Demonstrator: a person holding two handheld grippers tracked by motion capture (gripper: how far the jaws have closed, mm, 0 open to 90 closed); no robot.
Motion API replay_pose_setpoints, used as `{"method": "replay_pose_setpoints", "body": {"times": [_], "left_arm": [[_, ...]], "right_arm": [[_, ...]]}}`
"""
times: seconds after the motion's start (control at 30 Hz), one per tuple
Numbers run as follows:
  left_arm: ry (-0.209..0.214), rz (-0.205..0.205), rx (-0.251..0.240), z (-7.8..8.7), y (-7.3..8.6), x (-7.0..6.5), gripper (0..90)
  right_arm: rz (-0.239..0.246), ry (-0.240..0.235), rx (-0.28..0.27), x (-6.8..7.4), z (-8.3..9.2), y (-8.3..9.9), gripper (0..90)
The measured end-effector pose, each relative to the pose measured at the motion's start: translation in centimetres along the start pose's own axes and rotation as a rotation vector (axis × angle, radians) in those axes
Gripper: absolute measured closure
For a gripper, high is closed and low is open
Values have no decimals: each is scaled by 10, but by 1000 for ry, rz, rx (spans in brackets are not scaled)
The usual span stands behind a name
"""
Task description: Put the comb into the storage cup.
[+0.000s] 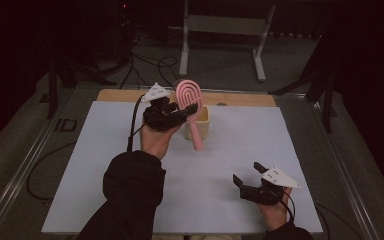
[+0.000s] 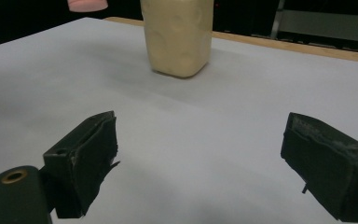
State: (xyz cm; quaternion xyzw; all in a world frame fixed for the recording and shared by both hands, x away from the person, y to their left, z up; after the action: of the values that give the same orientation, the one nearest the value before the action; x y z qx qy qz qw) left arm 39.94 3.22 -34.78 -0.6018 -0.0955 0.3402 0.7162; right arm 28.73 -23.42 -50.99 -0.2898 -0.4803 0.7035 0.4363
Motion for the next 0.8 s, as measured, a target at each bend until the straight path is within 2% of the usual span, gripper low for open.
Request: {"method": "replay_pose_setpoints", "body": {"times": [0.43, 0.8], "left_arm": [[-36, -31, 2, -4, -11, 1, 646], [-59, -38, 9, -6, -17, 8, 646]], "right_arm": [[0, 0, -3, 1, 0, 0, 103], [-7, -2, -7, 1, 1, 0, 103]]}}
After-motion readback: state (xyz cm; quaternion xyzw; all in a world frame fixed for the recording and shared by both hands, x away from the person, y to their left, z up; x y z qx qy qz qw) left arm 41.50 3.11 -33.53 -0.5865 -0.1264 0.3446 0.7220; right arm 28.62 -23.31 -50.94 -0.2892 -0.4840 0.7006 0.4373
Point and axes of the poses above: each handheld gripper's, and its own axes: z roughly backward along the jaws, y roughly out of its underside, x roughly to its left, the point moved 5 cm from there along -z, roughly forward along the jaws, and after that the axes turned 5 degrees about y, right-handed, at the moved point
